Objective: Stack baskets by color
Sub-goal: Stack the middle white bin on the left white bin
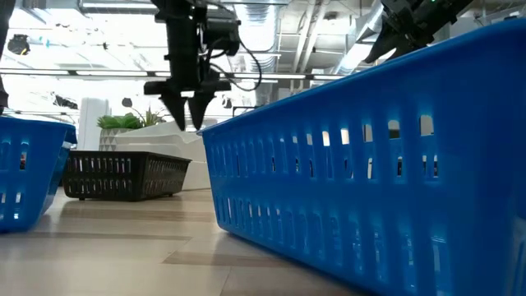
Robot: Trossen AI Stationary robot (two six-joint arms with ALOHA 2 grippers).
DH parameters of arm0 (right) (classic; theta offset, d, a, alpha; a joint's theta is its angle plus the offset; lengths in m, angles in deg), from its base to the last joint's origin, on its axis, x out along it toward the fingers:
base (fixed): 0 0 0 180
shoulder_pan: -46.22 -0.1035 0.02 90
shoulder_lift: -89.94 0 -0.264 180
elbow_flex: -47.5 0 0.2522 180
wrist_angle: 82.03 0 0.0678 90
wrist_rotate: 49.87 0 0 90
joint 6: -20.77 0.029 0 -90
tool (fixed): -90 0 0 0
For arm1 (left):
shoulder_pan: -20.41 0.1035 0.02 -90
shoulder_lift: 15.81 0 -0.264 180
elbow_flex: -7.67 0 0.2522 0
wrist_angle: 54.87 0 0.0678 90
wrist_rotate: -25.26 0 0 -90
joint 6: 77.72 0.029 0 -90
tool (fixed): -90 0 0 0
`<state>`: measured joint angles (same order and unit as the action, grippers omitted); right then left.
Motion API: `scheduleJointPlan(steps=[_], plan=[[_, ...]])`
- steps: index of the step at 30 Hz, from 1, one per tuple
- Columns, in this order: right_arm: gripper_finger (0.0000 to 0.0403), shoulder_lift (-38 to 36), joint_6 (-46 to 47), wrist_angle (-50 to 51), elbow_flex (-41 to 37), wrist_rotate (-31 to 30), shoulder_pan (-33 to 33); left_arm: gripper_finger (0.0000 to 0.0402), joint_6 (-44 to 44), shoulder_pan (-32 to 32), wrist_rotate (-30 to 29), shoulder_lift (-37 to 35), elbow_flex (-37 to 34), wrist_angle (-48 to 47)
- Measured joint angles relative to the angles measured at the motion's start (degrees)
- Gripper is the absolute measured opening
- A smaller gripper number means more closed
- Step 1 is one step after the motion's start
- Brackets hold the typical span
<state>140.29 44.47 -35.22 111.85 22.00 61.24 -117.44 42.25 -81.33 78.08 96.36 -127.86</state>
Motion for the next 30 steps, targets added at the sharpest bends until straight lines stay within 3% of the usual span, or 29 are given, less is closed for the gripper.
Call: scheduleJointPlan(steps=[11, 14, 20, 30], plan=[[0.0264, 0.0, 0.2, 0.0, 0.0, 0.0, 0.0, 0.0167, -1.3, 0.1, 1.3, 0.0, -6.9, 8.5], [0.0264, 0.0, 0.3, 0.0, 0.0, 0.0, 0.0, 0.0129, -0.5, 0.6, 1.1, 0.0, -6.9, 8.9], [0.0264, 0.0, 0.3, 0.0, 0.0, 0.0, 0.0, 0.0013, 2.9, 1.4, 1.8, 0.0, -6.9, 9.8], [0.0264, 0.0, 0.2, 0.0, 0.0, 0.0, 0.0, 0.0001, 1.8, 2.7, 3.8, -0.1, -6.2, 9.1]])
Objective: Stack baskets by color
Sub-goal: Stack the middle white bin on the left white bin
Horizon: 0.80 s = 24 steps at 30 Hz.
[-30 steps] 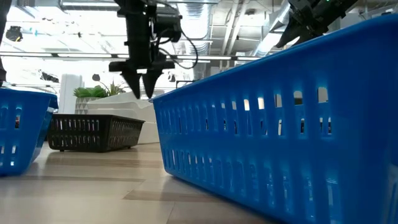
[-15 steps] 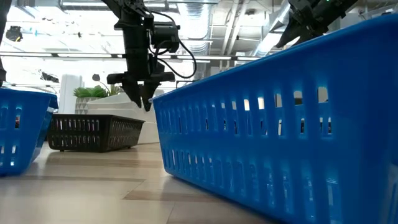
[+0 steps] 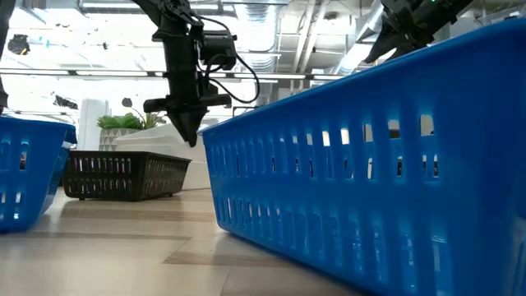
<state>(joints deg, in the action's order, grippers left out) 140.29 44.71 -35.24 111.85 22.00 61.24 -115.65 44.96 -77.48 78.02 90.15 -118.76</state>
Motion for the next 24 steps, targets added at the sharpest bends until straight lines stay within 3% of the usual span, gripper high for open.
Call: scheduleJointPlan(steps=[13, 24], plan=[[0.0264, 0.0, 0.0, 0.0, 0.0, 0.0, 0.0, 0.0000, -0.6, -0.1, 0.5, -0.2, 8.8, -11.8], [0.0264, 0.0, 0.0, 0.0, 0.0, 0.0, 0.0, 0.0000, 0.2, -1.3, 1.1, -0.2, 10.4, -19.7]])
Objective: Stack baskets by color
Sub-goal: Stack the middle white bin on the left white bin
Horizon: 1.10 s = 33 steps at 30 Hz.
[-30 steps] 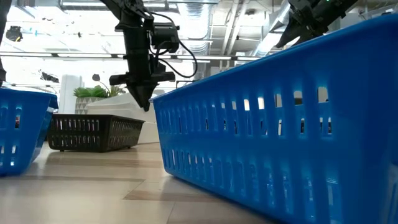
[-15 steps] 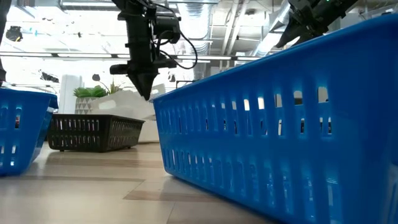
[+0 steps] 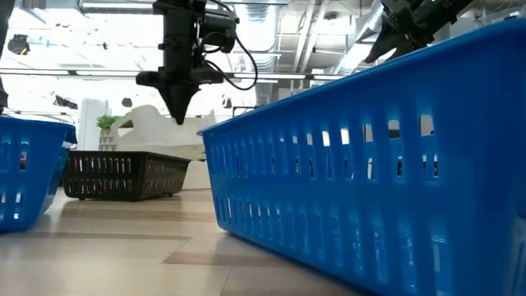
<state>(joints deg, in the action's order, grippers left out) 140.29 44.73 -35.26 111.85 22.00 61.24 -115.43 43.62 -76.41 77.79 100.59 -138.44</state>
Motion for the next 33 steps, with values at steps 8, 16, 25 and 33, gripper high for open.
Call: scheduleJointPlan(steps=[8, 16, 25, 33], plan=[[0.0264, 0.0, 0.0, 0.0, 0.0, 0.0, 0.0, 0.0000, -1.3, 0.0, -1.3, 0.2, -1.6, 1.4], [0.0264, 0.0, 0.0, 0.0, 0.0, 0.0, 0.0, 0.0000, 0.2, -0.3, 0.2, 0.2, -3.8, 3.0], [0.0264, 0.0, -0.4, 0.0, 0.0, 0.0, 0.0, 0.0055, 1.2, -0.3, 0.6, 0.2, -4.8, 3.8], [0.0264, 0.0, -0.5, 0.0, 0.0, 0.0, 0.0, 0.0165, 1.1, -0.3, 1.3, 0.2, -4.8, 6.8]])
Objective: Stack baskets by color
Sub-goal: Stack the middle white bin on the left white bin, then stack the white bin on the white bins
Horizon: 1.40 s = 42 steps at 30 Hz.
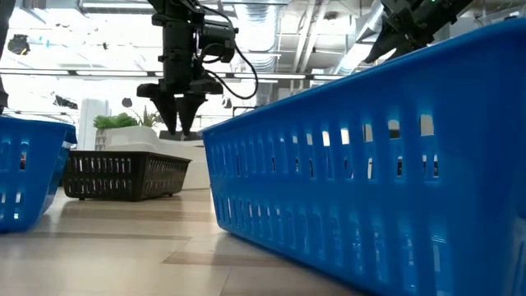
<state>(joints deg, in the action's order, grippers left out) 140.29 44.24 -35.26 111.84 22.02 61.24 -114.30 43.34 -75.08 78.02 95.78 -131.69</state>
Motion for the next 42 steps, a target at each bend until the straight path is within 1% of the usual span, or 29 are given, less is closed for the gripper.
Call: scheduleJointPlan(steps=[3, 6, 8, 13, 16, 18, 21, 23, 25, 28, 30, 32, 34, 36, 39, 41, 42], plan=[[0.0264, 0.0, 0.0, 0.0, 0.0, 0.0, 0.0, 0.0189, -2.3, 0.0, 0.3, 0.0, 0.0, 1.3], [0.0264, 0.0, 0.0, 0.0, 0.0, 0.0, 0.0, 0.0195, -3.1, 0.0, 0.3, 0.0, 0.0, 1.6], [0.0264, 0.0, 0.0, 0.0, 0.0, 0.0, 0.0, 0.0190, -3.1, 0.0, -0.2, 0.0, 0.0, 1.9], [0.0264, 0.0, 0.0, 0.0, 0.0, 0.0, 0.0, 0.0166, -3.1, 0.5, -0.4, 0.0, -2.3, 6.8], [0.0264, 0.0, 0.0, 0.0, 0.0, 0.0, 0.0, 0.0155, -3.7, 0.8, 1.7, 0.0, -4.0, 11.4], [0.0264, 0.0, 0.0, 0.0, 0.0, 0.0, 0.0, 0.0150, -4.8, 0.7, 3.8, -0.1, -3.8, 15.1], [0.0264, 0.0, 0.3, 0.0, 0.0, 0.0, 0.1, 0.0147, -5.3, -0.3, 3.4, -0.4, -1.2, 19.5], [0.0264, 0.2, 2.3, 0.6, 0.0, -1.4, 0.5, 0.0146, -5.3, -0.9, 2.1, -0.5, 1.2, 22.0], [0.0264, 1.1, 6.7, 3.5, 0.0, -4.5, 1.1, 0.0146, -5.2, -1.5, 1.5, -0.5, 3.0, 25.3], [0.0264, 4.3, 15.6, 13.0, 0.0, -9.2, 3.5, 0.0146, -6.3, -1.9, 0.6, -0.5, 5.2, 30.7], [0.0264, 7.4, 20.0, 18.6, -0.1, -9.2, 6.1, 0.0146, -6.9, -2.0, 1.5, -0.5, 6.6, 33.0], [0.0264, 10.6, 20.2, 20.8, -0.1, -8.2, 8.4, 0.0146, -5.3, -2.0, 3.1, -0.5, 9.0, 32.4], [0.0264, 13.9, 18.5, 19.3, -0.3, -7.5, 10.0, 0.0146, -3.3, -2.0, 3.2, -0.5, 12.4, 28.8], [0.0264, 17.4, 16.4, 16.6, -0.5, -7.2, 11.2, 0.0146, -1.7, -2.0, 1.8, -0.5, 16.4, 23.5], [0.0264, 23.1, 14.0, 11.3, -0.6, -7.1, 12.9, 0.0146, 0.8, -2.5, -0.3, -0.6, 21.2, 18.8], [0.0264, 27.0, 13.3, 8.1, -0.6, -6.1, 13.8, 0.0146, 1.7, -2.8, -1.4, -0.5, 23.9, 15.8], [0.0264, 29.0, 12.8, 6.2, -0.6, -4.7, 14.1, 0.0146, 2.2, -2.8, -1.5, -0.5, 25.3, 14.6]])
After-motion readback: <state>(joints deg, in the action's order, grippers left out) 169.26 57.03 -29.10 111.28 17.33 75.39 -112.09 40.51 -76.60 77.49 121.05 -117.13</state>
